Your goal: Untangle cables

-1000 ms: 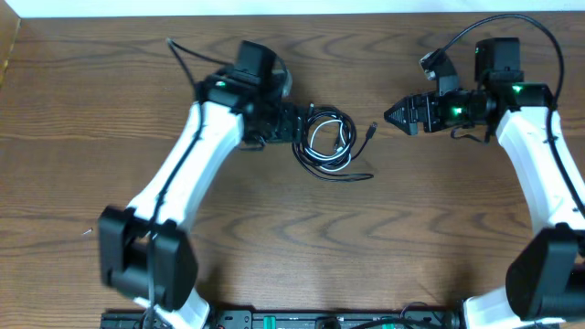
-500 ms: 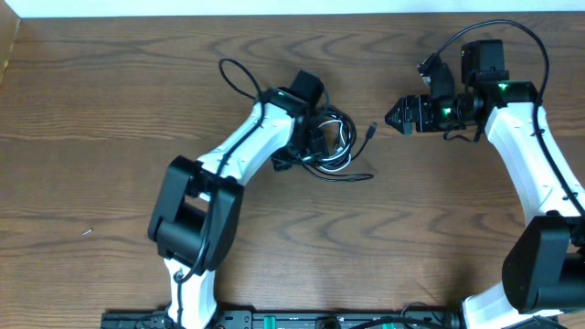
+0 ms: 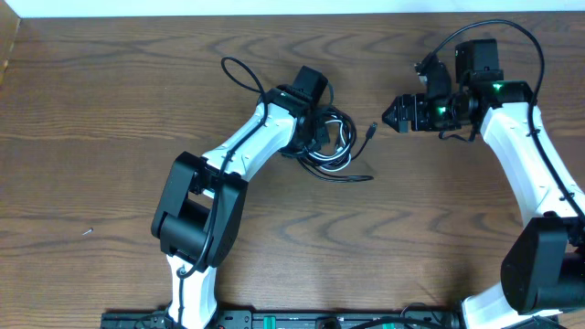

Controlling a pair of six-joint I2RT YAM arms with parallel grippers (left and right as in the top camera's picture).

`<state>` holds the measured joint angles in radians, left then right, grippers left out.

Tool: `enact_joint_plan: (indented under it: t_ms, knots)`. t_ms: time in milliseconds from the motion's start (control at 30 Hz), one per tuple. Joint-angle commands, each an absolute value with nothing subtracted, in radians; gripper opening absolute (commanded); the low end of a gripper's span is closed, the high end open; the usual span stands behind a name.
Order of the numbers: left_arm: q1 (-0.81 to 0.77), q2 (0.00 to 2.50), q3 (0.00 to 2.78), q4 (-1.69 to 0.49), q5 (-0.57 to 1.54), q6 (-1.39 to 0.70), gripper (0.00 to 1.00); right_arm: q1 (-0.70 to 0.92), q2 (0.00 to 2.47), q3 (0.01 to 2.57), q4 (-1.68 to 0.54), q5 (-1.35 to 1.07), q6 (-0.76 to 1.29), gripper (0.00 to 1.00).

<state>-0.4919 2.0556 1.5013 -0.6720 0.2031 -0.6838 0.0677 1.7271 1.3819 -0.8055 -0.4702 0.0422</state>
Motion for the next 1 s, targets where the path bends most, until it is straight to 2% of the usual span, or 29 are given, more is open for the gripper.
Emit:
enact_joint_plan:
  t_ms: [0,100,133,167,200,233,267,533,700,767,967]
  knots:
    - [-0.493,2.059,1.509,-0.672,0.19,-0.686,0.08,0.086,1.726,1.404,-0.791,-0.469,0.074,0.84]
    - [-0.495,2.059,1.509,-0.697,0.189,-0.667,0.08,0.092,1.726,1.404,-0.785,-0.465,0.074,0.84]
    - [-0.495,2.059,1.509,-0.699,0.189,-0.646,0.17,0.094,1.726,1.404,-0.784,-0.459,0.075,0.85]
    - [-0.49,2.059,1.509,-0.702,0.189,-0.628,0.4,0.095,1.726,1.404,-0.785,-0.453,0.075,0.85]
    - [-0.486,2.059,1.509,-0.702,0.189,-0.625,0.55,0.097,1.726,1.404,-0.785,-0.449,0.075,0.85]
    - [-0.482,2.059,1.509,-0.702,0.189,-0.626,0.68,0.099,1.726,1.404,-0.785,-0.445,0.075,0.84]
    - [-0.477,2.059,1.509,-0.706,0.189,-0.627,0.72,0.101,1.726,1.403,-0.785,-0.443,0.075,0.85]
    - [-0.468,2.073,1.509,-0.789,0.195,-0.695,0.72,0.103,1.726,1.403,-0.797,-0.421,0.075,0.85]
    - [-0.508,2.088,1.509,-0.827,0.297,-0.71,0.71,0.115,1.727,1.403,-0.802,-0.417,0.075,0.85]
    - [-0.521,2.088,1.509,-0.817,0.299,-0.719,0.68,0.116,1.727,1.403,-0.805,-0.417,0.075,0.85]
    - [-0.542,2.09,1.509,-0.803,0.305,-0.762,0.52,0.118,1.727,1.403,-0.809,-0.417,0.075,0.85]
